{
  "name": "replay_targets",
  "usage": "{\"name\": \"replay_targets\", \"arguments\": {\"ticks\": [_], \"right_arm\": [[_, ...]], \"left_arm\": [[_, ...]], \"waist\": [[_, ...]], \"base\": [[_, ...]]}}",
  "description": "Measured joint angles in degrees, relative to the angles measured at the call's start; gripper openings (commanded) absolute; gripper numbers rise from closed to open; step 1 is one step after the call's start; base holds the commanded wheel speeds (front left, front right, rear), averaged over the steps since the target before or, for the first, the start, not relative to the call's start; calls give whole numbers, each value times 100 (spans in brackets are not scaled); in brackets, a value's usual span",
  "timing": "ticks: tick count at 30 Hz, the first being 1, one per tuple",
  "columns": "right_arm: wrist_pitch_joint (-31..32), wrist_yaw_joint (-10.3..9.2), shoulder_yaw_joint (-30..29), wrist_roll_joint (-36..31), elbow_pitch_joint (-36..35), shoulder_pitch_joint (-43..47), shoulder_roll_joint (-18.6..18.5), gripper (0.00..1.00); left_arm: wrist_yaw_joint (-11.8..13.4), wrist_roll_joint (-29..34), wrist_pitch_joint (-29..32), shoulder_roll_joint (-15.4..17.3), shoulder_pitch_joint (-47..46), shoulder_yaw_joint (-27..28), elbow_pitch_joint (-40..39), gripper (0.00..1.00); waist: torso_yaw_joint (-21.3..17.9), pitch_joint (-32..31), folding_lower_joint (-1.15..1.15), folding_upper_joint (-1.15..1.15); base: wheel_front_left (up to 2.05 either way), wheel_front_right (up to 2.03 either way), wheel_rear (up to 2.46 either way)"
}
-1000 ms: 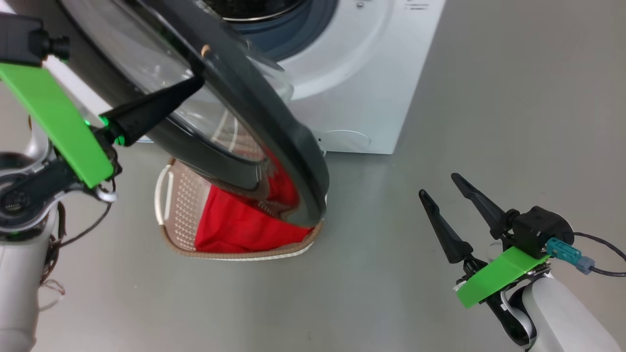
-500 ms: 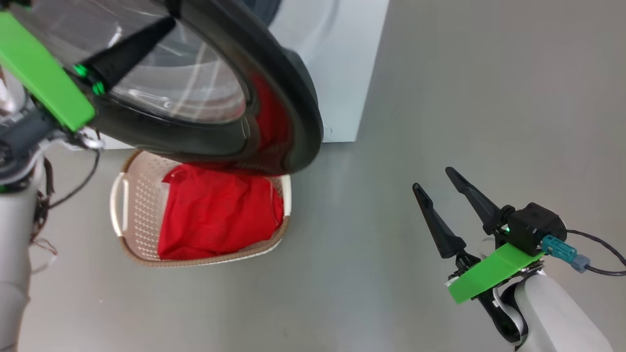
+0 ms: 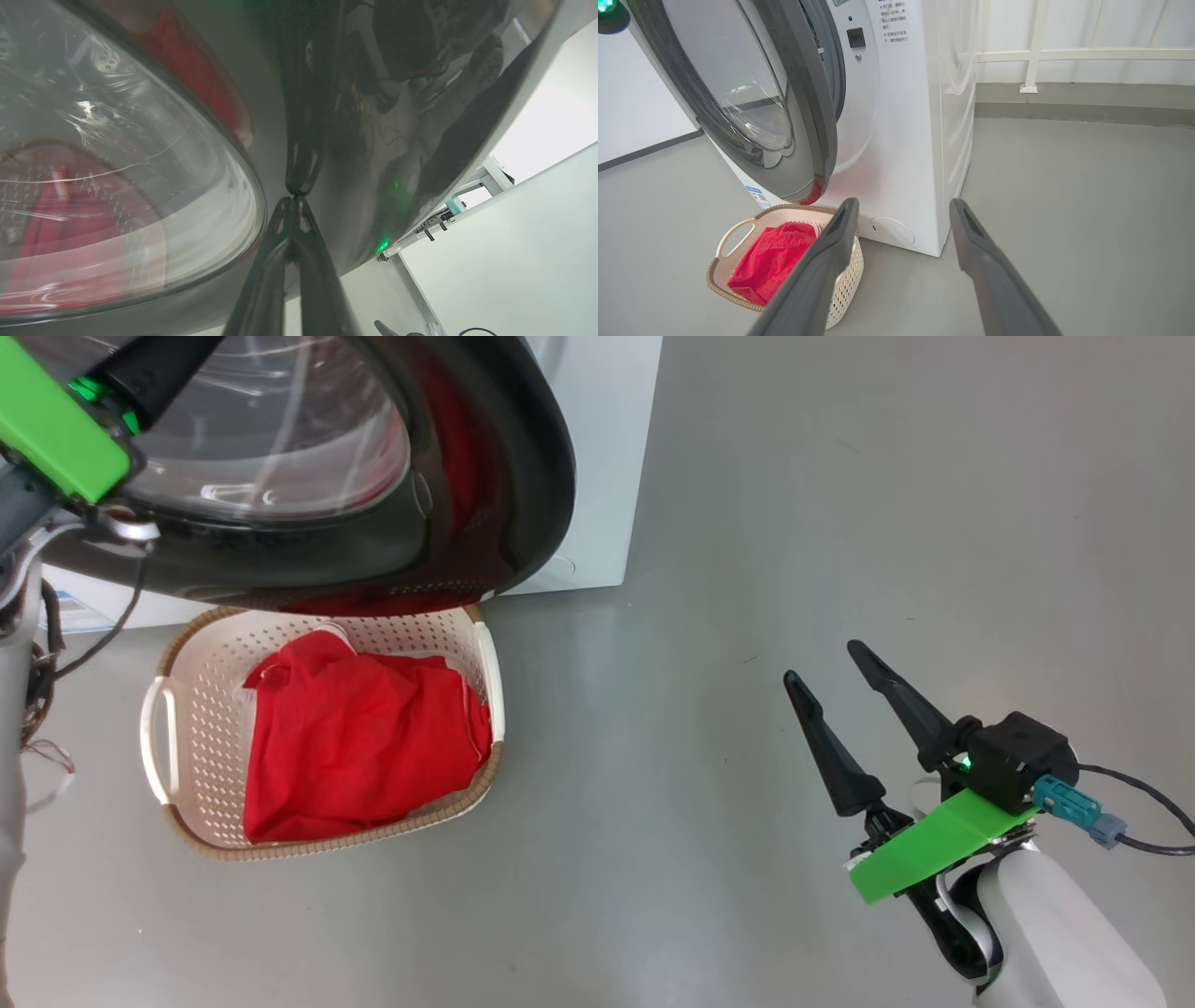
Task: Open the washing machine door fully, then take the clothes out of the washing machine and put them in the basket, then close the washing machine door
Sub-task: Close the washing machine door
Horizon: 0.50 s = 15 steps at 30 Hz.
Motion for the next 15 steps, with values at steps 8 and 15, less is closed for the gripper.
{"name": "replay_targets", "arguments": {"ticks": [8,15], "right_arm": [[-1,0,-102,-3,-8,-5,0,100],[-1,0,-118,-13,4,-1,-70,100]], "left_arm": [[-3,-44,-198,129,15,-261,-3,0],[-4,-110,-604,311,487,-441,-178,31]], "waist": [[67,-30,0,0],[231,-166,0,0]], "base": [[0,0,0],[0,0,0]]}}
